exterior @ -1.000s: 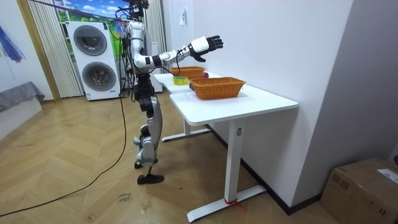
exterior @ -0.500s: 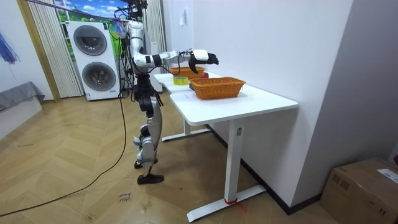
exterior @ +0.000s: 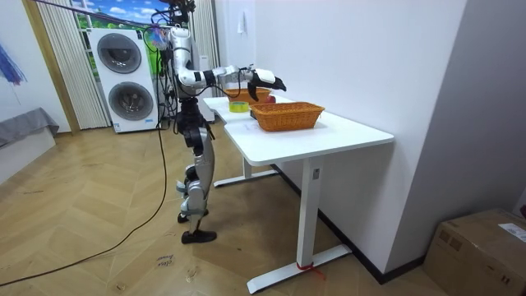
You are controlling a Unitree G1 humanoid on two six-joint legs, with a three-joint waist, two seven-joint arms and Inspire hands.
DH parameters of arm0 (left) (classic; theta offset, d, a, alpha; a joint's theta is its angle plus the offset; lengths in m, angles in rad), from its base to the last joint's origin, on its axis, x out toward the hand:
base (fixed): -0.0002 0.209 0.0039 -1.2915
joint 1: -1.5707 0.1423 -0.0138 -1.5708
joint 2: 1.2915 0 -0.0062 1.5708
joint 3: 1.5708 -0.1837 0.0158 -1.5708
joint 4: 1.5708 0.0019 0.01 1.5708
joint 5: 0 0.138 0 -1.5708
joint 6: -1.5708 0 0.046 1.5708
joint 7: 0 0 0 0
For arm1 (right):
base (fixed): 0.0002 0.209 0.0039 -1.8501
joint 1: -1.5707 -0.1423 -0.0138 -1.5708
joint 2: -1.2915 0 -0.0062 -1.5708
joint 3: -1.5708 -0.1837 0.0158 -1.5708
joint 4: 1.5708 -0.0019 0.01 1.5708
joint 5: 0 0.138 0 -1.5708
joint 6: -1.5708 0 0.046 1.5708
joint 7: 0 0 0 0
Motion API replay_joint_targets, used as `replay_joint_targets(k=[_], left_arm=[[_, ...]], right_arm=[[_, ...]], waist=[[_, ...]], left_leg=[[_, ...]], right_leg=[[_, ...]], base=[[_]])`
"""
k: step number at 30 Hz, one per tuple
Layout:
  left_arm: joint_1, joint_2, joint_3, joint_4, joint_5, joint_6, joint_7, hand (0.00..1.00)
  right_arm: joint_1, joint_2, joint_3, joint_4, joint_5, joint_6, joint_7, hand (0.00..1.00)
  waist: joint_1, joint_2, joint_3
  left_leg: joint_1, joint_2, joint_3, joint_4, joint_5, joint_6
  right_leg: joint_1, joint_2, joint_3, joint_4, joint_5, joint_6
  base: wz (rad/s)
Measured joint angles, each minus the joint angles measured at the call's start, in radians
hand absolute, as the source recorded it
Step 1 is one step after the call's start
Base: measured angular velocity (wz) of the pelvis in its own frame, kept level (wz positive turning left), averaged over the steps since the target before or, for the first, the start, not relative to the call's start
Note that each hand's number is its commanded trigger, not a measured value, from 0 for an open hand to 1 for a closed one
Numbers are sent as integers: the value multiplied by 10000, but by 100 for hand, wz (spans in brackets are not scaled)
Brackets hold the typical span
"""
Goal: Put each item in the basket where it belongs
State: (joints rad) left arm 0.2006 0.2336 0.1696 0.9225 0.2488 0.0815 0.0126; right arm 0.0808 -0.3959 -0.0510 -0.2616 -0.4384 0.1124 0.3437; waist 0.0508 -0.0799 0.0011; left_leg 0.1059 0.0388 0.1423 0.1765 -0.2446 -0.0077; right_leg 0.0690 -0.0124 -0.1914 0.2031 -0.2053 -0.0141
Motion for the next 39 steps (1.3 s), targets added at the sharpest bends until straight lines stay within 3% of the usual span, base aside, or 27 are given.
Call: replay_joint_targets(k=[4,18,27,32,39], left_arm=[[-139,241,-186,0,3,-1,-68,0],[-212,283,-183,0,271,-5,-415,0],[-254,305,-214,1,276,-28,-441,0],[-298,396,-698,-19,261,-26,-439,0],[-324,402,-773,-145,263,-26,-456,0]], right_arm=[[-184,-11,2,-1,50,0,356,0],[-642,-159,40,-1,-41,0,1371,0],[-798,-229,709,2,-251,0,1630,0],[-798,-425,1258,8,-402,205,2056,0],[-798,-447,1474,69,-399,230,2599,0]], waist=[[40,-112,52],[108,-166,22],[152,-228,28],[157,-245,18],[223,-303,17]], left_leg=[[-73,0,-52,65,1,-1],[-91,-10,-55,69,7,1],[-92,-12,-65,69,8,0],[-94,-6,-71,73,8,0],[-92,1,-71,89,8,0]], right_leg=[[-12,-7,-22,-1,3,-5],[-8,6,-36,5,4,-6],[-23,-6,-44,5,5,-8],[-24,4,-41,-1,8,-12],[-15,9,-36,-5,11,-16]], base=[[3],[0],[0],[0],[0]])
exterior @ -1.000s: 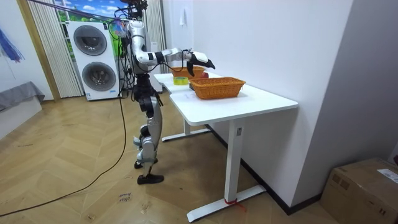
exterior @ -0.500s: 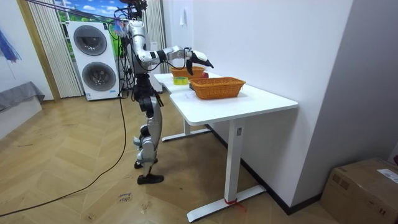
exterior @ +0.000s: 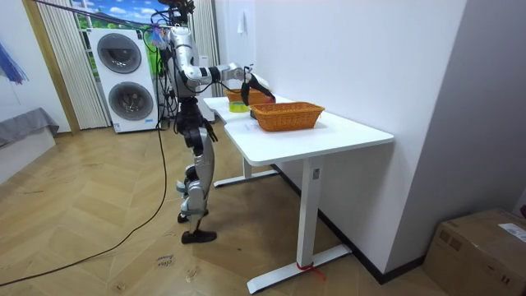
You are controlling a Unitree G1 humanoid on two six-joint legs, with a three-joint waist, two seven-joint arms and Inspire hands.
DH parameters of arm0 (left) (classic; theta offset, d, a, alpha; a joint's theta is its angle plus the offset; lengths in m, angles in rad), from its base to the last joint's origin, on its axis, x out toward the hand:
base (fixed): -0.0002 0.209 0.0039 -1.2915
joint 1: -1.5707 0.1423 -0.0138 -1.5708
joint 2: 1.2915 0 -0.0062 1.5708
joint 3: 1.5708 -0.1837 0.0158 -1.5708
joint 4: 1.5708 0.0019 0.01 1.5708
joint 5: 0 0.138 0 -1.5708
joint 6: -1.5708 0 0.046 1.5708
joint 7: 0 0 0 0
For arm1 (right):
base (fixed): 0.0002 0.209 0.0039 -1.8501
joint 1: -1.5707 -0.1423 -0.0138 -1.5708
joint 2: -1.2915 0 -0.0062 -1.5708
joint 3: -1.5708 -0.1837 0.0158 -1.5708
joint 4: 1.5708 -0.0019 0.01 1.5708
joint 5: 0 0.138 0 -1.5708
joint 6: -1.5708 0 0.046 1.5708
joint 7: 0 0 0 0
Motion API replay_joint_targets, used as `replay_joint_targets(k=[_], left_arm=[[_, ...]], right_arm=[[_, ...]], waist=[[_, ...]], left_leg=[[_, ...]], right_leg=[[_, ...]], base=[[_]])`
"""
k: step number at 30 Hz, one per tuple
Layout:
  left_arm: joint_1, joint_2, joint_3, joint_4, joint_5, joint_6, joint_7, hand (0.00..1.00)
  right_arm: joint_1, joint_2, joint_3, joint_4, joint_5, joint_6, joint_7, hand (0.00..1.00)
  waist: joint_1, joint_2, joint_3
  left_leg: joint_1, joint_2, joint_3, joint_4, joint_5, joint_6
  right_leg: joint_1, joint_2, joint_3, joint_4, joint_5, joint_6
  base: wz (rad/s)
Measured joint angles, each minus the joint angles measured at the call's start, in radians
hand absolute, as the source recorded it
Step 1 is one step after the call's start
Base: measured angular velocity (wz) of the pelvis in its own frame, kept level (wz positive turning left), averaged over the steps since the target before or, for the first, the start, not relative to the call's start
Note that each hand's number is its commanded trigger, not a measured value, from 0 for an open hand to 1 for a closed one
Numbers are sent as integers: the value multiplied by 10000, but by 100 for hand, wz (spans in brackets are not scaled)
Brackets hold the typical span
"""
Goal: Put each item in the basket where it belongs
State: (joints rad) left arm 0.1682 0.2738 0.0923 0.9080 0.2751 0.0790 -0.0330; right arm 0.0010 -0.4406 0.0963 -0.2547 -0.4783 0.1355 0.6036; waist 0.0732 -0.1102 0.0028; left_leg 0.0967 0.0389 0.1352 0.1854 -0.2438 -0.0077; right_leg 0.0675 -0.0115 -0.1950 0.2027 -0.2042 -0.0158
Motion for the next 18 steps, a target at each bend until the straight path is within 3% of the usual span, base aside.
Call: replay_joint_targets(k=[10,18], left_arm=[[-15,1,0,-151,3,27,1,0],[-20,46,23,-242,-38,58,-50,0]], right_arm=[[9,-9,9,-1,-127,393,673,0],[9,-207,7,31,-328,433,1218,0]], waist=[[123,-24,5],[116,-23,6]], left_leg=[[-68,-1,-15,41,0,0],[-65,4,-27,94,0,0]], right_leg=[[8,-3,-12,0,8,-7],[24,-14,6,1,19,-13]], base=[[0],[0]])
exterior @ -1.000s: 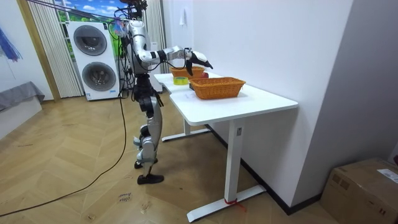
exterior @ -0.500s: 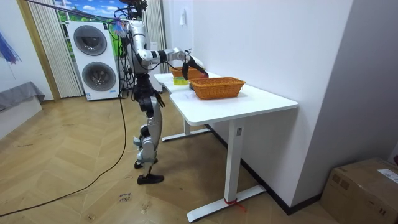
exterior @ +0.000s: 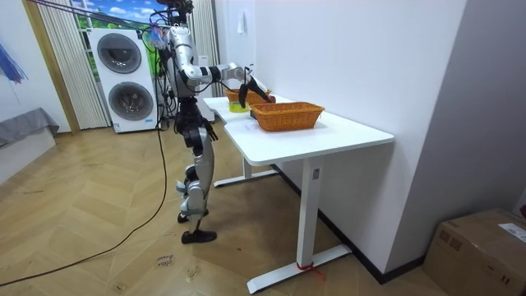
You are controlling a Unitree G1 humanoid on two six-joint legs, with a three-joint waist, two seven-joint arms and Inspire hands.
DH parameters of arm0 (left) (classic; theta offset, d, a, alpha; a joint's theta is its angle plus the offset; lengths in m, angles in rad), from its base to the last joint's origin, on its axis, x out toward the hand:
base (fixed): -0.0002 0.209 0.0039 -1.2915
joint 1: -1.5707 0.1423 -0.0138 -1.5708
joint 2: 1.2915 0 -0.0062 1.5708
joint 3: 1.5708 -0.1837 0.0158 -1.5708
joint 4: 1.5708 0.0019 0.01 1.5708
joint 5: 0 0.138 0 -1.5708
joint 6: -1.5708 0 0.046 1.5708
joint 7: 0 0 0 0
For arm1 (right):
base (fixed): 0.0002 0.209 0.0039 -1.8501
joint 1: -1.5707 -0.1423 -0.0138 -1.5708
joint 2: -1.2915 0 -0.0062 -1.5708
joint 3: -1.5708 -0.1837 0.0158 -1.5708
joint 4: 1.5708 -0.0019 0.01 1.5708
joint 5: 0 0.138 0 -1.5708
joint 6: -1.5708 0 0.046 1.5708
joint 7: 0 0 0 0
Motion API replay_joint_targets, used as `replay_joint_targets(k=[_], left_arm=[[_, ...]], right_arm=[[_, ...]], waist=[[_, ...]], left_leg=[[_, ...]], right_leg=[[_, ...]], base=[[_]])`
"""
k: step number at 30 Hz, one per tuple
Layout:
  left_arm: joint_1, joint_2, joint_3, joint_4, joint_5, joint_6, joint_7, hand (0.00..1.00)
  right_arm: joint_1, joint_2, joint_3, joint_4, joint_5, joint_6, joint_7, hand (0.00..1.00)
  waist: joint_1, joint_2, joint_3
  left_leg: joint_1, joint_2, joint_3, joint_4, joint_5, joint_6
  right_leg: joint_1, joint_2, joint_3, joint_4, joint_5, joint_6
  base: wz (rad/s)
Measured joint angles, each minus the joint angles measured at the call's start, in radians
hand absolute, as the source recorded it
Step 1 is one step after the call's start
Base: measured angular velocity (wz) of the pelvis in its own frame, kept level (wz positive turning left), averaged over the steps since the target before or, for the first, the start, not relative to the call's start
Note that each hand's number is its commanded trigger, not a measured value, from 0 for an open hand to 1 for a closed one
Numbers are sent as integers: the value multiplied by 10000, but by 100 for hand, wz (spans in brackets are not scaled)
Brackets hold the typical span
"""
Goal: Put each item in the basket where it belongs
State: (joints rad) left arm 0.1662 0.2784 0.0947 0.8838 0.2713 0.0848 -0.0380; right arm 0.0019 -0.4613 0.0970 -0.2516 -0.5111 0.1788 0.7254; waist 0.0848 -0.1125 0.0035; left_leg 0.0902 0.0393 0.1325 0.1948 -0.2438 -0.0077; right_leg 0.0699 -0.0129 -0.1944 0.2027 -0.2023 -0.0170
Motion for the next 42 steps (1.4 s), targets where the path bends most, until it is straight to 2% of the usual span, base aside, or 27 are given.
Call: replay_joint_targets(k=[4,15,21,28,36,42], left_arm=[[-10,23,-1,1,5,25,-156,0],[-16,106,67,1,49,190,-541,0],[-73,114,107,0,55,199,-599,0],[-77,146,107,-209,59,270,-626,0],[-107,147,101,-499,63,278,-627,0],[-89,147,92,-523,60,276,-623,0]], right_arm=[[0,-38,-4,1,-203,188,287,0],[-1,-99,-26,1,-941,329,764,0],[-3,-410,-39,98,-982,405,818,0],[-2,-412,-49,96,-1708,423,918,0],[-2,-411,-100,99,-2183,415,930,0],[-5,-408,-118,120,-2709,414,810,0]], waist=[[-23,-17,10],[-36,-59,32],[-40,-50,39],[-63,-40,32],[-47,88,100],[-10,166,69]], left_leg=[[-17,2,-1,19,0,0],[-122,7,-21,110,-2,1],[-139,7,-46,124,-2,1],[-246,9,-41,127,-2,2],[-278,6,-74,202,-2,2],[-259,6,-64,197,-1,2]], right_leg=[[-1,-7,2,4,2,-4],[-38,-7,-46,7,16,-14],[-41,-22,-128,6,22,-20],[-153,-4,-126,22,27,-24],[-181,-20,-101,17,37,-21],[-184,-18,-86,28,38,-21]], base=[[0],[0],[0],[0],[0],[0]])
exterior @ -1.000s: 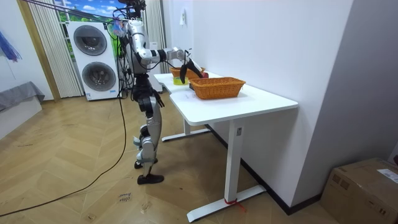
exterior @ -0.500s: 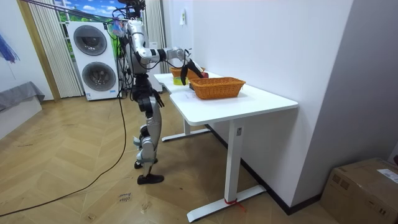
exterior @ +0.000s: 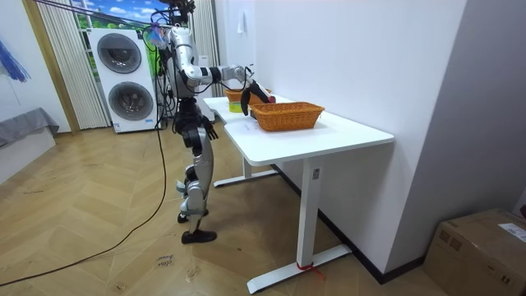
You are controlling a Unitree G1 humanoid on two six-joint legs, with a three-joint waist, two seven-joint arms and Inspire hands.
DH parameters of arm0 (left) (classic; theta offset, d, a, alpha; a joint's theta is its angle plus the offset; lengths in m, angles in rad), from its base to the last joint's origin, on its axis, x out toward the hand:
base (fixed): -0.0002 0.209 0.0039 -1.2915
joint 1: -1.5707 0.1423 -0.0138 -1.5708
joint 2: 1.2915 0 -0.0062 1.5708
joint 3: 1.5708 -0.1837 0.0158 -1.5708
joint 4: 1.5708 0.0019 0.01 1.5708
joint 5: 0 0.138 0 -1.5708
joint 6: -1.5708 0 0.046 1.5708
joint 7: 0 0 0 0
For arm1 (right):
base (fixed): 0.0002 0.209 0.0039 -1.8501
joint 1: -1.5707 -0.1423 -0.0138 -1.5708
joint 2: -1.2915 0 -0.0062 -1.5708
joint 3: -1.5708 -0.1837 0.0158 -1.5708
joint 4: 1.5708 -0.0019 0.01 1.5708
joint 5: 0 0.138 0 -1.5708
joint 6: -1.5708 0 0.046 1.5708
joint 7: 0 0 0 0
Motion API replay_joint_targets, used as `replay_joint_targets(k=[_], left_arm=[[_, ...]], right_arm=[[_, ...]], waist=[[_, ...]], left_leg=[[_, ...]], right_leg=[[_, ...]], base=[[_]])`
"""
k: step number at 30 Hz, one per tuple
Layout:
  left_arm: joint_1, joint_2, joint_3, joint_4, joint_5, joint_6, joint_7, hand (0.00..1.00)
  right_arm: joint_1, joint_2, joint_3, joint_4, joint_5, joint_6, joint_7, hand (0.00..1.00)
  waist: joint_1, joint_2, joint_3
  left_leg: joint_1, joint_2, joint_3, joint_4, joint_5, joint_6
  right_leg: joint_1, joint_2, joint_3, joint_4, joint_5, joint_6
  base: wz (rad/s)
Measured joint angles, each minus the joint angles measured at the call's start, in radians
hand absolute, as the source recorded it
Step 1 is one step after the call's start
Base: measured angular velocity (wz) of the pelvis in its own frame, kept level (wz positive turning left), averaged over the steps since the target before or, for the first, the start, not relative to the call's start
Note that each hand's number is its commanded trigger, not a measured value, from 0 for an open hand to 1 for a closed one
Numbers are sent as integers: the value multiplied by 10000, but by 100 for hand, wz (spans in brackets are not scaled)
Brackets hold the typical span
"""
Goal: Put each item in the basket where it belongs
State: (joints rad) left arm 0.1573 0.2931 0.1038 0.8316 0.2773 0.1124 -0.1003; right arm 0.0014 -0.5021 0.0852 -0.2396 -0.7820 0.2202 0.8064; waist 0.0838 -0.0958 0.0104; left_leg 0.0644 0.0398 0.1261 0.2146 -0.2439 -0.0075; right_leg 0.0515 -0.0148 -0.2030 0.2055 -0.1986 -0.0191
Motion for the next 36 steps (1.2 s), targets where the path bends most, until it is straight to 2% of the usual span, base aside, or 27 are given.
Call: replay_joint_targets(k=[3,10,23,30,31,36], left_arm=[[0,-39,-1,-1,-11,-11,92,0],[16,-131,-3,0,-33,-11,288,0],[146,-378,-88,-288,-23,3,493,0],[143,-402,-98,-290,-7,35,542,0],[142,-403,-101,-309,-8,46,542,0],[141,-406,-99,-350,-7,128,621,0]], right_arm=[[2,128,2,322,-102,0,-426,0],[41,733,13,386,-601,132,-1022,0],[126,1155,36,831,-605,234,-1355,0],[240,1440,129,830,-510,234,-1525,0],[274,1492,131,830,-510,237,-1525,0],[408,1564,133,830,-537,431,-1523,0]], waist=[[58,-5,-8],[54,11,-25],[64,64,-44],[96,16,-76],[86,53,-50],[110,43,-59]], left_leg=[[17,-1,26,-6,0,0],[16,-4,36,-19,1,1],[59,2,77,-21,2,4],[124,3,83,-29,2,4],[161,4,81,-37,2,4],[188,1,85,-80,2,4]], right_leg=[[6,-3,23,2,2,-1],[3,11,33,1,7,0],[27,16,53,1,22,3],[79,31,90,0,22,3],[122,31,85,-7,22,3],[158,37,88,1,22,3]], base=[[0],[0],[-1],[0],[0],[0]])
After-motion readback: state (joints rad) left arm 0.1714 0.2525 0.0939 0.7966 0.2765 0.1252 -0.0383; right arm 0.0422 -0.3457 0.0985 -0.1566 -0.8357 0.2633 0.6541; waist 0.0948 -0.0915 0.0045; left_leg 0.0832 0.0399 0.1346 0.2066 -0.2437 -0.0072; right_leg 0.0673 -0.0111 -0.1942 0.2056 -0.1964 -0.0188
